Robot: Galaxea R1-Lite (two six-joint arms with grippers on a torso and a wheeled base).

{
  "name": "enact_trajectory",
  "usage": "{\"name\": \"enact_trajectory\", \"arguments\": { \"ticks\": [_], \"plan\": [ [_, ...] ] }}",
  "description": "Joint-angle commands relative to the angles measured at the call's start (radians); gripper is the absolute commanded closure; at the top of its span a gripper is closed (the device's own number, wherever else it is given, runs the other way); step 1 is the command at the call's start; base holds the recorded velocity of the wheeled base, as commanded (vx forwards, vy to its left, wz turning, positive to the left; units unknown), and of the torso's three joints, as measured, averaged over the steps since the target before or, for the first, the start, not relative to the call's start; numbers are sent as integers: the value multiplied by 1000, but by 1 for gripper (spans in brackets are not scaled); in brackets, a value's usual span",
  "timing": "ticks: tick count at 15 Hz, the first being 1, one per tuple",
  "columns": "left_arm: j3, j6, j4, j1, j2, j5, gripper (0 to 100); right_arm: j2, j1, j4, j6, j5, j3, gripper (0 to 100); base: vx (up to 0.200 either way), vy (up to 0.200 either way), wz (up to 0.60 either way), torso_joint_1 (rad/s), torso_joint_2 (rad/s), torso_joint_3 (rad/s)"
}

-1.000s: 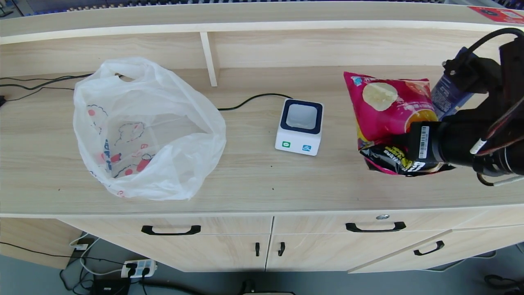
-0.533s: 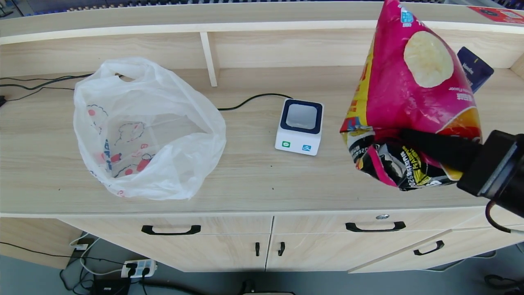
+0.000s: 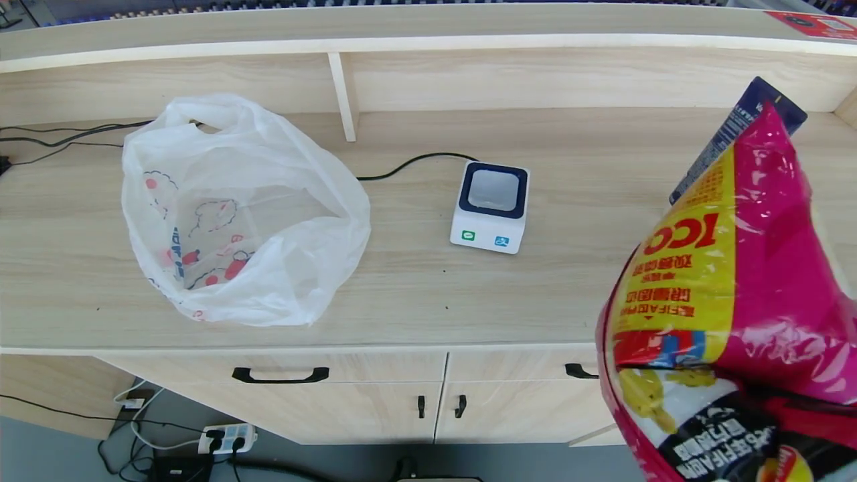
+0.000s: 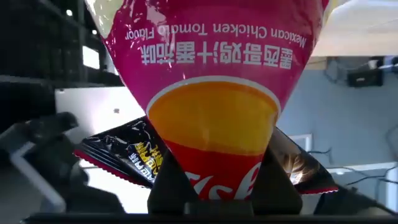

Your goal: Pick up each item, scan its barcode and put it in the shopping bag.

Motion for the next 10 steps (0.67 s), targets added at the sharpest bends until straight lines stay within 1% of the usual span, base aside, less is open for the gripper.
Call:
{"name": "enact_trajectory", "arguments": {
  "ticks": [1,2,3,4,5,6,9,10],
  "plan": [
    [0,0,0,1,0,0,0,-198,3,-68,219,134,92,100,0,0,0,0,0,0],
    [0,0,0,1,0,0,0,-219,3,-79,263,177,122,100,0,0,0,0,0,0],
    [0,0,0,1,0,0,0,-216,3,-80,358,208,144,100,0,0,0,0,0,0],
    [0,0,0,1,0,0,0,-216,2,-96,470,208,155,100,0,0,0,0,0,0],
    [0,0,0,1,0,0,0,-224,-1,-154,574,208,168,100,0,0,0,0,0,0],
    [0,0,0,1,0,0,0,-225,-1,-200,636,208,181,100,0,0,0,0,0,0],
    [0,0,0,1,0,0,0,-204,5,-229,729,210,174,100,0,0,0,0,0,0],
    [0,0,0,1,0,0,0,-181,9,-246,797,210,173,100,0,0,0,0,0,0]
  ]
}}
